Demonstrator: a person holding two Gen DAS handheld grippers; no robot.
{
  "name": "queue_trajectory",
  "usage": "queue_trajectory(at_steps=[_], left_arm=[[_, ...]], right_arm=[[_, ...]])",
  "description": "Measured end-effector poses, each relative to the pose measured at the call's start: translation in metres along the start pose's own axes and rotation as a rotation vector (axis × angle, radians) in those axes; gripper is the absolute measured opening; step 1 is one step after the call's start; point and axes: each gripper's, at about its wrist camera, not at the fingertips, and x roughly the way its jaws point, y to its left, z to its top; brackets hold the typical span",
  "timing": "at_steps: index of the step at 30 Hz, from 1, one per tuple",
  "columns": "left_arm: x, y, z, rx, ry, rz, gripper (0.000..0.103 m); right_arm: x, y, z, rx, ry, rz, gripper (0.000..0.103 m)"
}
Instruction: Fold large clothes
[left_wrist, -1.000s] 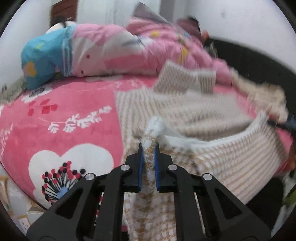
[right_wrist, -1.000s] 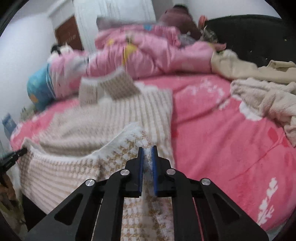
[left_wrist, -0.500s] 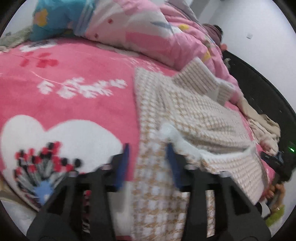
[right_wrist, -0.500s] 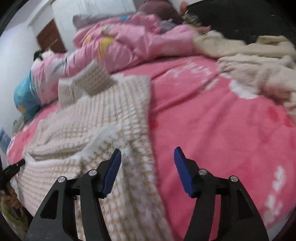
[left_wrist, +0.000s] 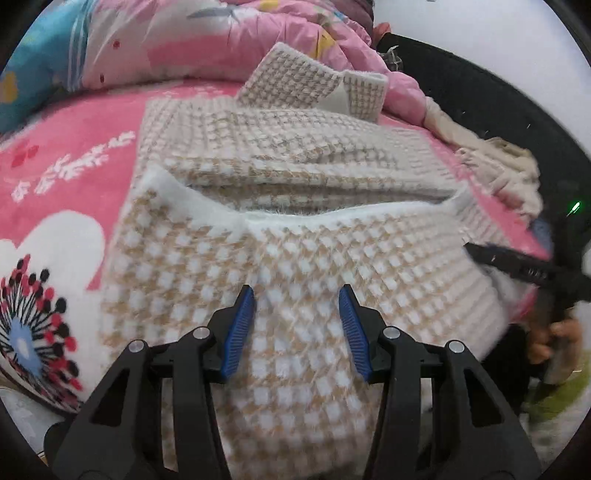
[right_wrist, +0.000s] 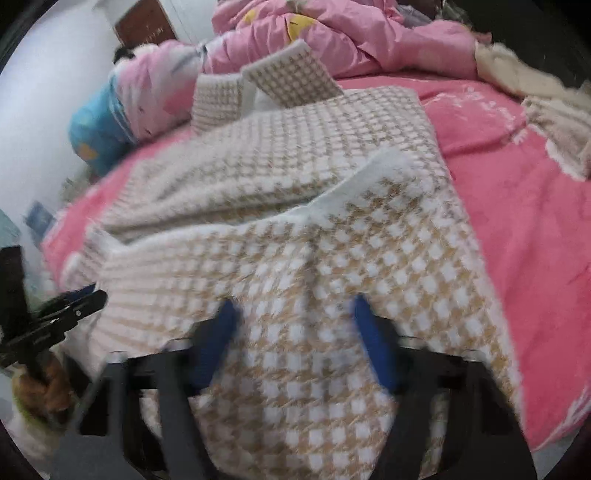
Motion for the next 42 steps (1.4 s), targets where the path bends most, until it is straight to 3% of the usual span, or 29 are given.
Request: queue_trajectory(at_steps=[2,8,13,15,17,19,22,24,25,27,29,31,34,36,38,42], left_arm=[[0.002,-0.006,-0.001,0.027,-0.029,0.032,0.046],[0.017,0.002,0.014,-0.002,-0.052,0.038,0.035],[0.015,0.005,0.021,-0.002,-0.06,0.016,0.034],[-0.003,0.007,0.021,-0.017,-0.082,-0.01,0.034],[-0.023,0.004,0.019,-0.001,-0.123,-0.066,0.032],[-0.037,-0.003,0.013,0.024,-0.142,-0.149,0.034],[-0.031,-0.02,0.003,0.07,-0.095,-0.258,0.034],[-0.004,-0.03,-0.003,0.085,-0.016,-0.232,0.035],[0.012,-0.031,-0.005,0.076,0.006,-0.194,0.036],[0.027,-0.025,-0.003,0.032,-0.005,-0.191,0.036],[0.026,-0.019,0.005,-0.011,-0.01,-0.203,0.034],[0.018,-0.021,0.008,0.01,-0.015,-0.198,0.034],[0.006,-0.021,0.01,0.059,-0.053,-0.127,0.035],[0.02,-0.01,0.014,0.024,-0.018,-0.105,0.033],[0.031,-0.005,0.016,-0.001,-0.009,-0.119,0.033],[0.022,-0.002,0.025,-0.016,-0.007,-0.135,0.033]], right_arm=[[-0.002,-0.003,0.004,0.04,-0.006,0.036,0.012],[0.019,0.007,0.016,0.006,-0.041,-0.037,0.007],[0.019,-0.011,0.019,0.11,-0.042,0.032,0.007],[-0.006,-0.006,0.018,0.103,-0.074,0.017,0.016],[-0.03,0.006,0.014,0.052,-0.124,0.035,0.037],[-0.045,0.026,0.007,-0.02,-0.14,0.072,0.041],[-0.031,0.058,-0.003,-0.118,-0.094,0.129,0.041],[0.005,0.077,-0.007,-0.164,-0.023,0.096,0.041],[0.018,0.082,-0.008,-0.182,-0.019,0.056,0.041],[0.034,0.084,-0.002,-0.204,-0.05,0.022,0.043],[0.028,0.077,0.01,-0.143,-0.028,0.056,0.043],[0.01,0.074,0.014,-0.133,-0.057,0.034,0.043],[-0.007,0.06,0.017,-0.119,-0.115,-0.051,0.043],[0.016,0.04,0.019,-0.067,-0.062,-0.129,0.043],[0.043,0.025,0.016,-0.036,-0.026,-0.099,0.044],[0.009,0.014,0.026,0.021,-0.061,-0.046,0.044]])
